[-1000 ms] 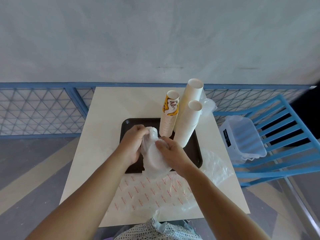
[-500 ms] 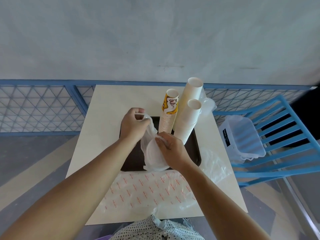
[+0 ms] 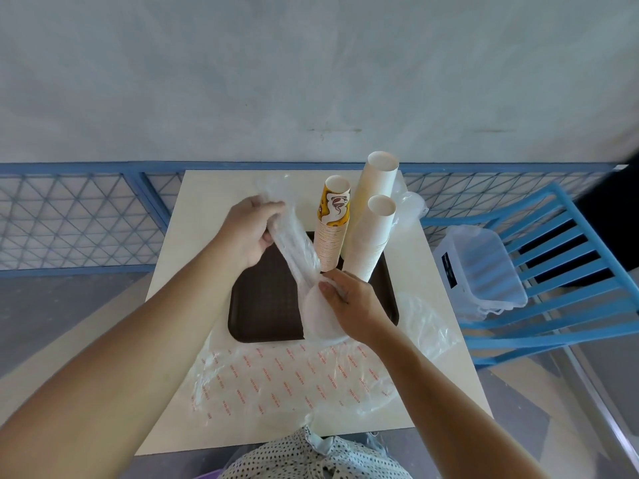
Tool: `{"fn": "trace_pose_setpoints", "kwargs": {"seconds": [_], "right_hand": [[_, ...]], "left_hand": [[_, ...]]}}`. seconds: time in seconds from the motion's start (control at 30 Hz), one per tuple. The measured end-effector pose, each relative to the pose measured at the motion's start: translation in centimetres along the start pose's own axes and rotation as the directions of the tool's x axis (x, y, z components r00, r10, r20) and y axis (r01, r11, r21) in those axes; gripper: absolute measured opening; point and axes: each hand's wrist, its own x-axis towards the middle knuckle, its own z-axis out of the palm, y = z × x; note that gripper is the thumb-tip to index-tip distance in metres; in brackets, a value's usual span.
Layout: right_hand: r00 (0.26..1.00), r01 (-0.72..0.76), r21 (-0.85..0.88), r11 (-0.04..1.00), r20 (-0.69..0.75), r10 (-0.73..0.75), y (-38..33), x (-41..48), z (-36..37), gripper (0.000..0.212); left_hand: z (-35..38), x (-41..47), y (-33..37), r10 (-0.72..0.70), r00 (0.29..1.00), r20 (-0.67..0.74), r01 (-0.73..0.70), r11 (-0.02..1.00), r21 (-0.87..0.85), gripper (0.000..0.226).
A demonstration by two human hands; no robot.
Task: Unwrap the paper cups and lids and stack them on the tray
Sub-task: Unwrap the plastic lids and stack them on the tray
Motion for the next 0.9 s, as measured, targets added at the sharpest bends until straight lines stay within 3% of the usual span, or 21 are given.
{"fn": "trace_pose_setpoints", "kwargs": {"seconds": [0.07,0.17,0.23,0.3,0.37,0.47,0.53,0.6,0.67,0.73,0.8,0.87,0.9], "right_hand": [[1.000,-0.007,-0.023,1.000,0.007,0.007,0.5,-0.2,0.3,0.024],[0.996,-0.092,0.025,0.995,0.009,0.092,1.4,-0.4,0.3,0.023],[0.983,-0.181,0.163,0.970,0.001,0.183,1.4,-0.3,-0.2,0.022],[0.965,-0.233,0.332,0.914,-0.033,0.258,1.1,0.1,-0.6,0.023],[0.953,-0.234,0.527,0.817,-0.042,0.300,0.6,0.6,-0.9,0.023],[0.945,-0.203,0.787,0.583,0.000,0.328,-0.3,1.5,-0.7,0.026],[0.950,-0.147,0.893,0.425,0.007,0.313,-1.2,2.0,-0.4,0.024],[0.959,-0.131,0.911,0.390,0.017,0.283,-2.1,2.1,0.2,0.024],[0.958,-0.136,0.858,0.495,-0.014,0.287,-2.8,2.0,1.2,0.024],[0.953,-0.098,0.718,0.689,-0.131,0.273,-2.5,2.2,2.4,0.022],[0.944,-0.055,0.396,0.917,-0.278,0.177,-1.7,2.9,3.0,0.025],[0.949,-0.076,0.093,0.993,-0.300,0.101,-1.4,3.7,2.9,0.030],[0.950,-0.090,0.113,0.989,-0.289,0.120,-1.7,3.8,2.7,0.026]], "left_hand": [[-0.1,0.3,1.3,-0.007,0.997,-0.070,-0.006,0.982,-0.186,0.015],[-1.2,0.9,3.1,0.070,0.986,-0.151,-0.128,0.899,-0.419,0.016],[-2.4,0.8,3.4,0.118,0.966,-0.231,-0.207,0.889,-0.408,0.017],[-3.0,-0.4,2.4,0.183,0.935,-0.302,-0.246,0.952,-0.184,0.014],[-2.7,-2.1,-0.1,0.217,0.947,-0.236,-0.223,0.975,0.001,0.015],[-1.0,-4.8,-4.6,0.003,1.000,0.002,-0.004,0.993,0.115,0.029],[0.2,-6.5,-6.8,-0.127,0.981,0.144,0.101,0.979,0.178,0.046],[1.4,-7.6,-8.2,-0.191,0.952,0.239,0.163,0.978,0.134,0.056],[2.6,-8.4,-8.3,-0.193,0.943,0.272,0.193,0.981,0.028,0.051],[3.2,-8.7,-7.9,-0.159,0.956,0.246,0.167,0.986,-0.013,0.039],[2.8,-8.1,-8.0,-0.159,0.958,0.239,0.174,0.984,-0.042,0.045],[1.9,-7.6,-8.2,-0.162,0.958,0.236,0.178,0.983,-0.047,0.061],[1.5,-7.0,-8.4,-0.145,0.971,0.192,0.154,0.988,-0.033,0.066]]}}
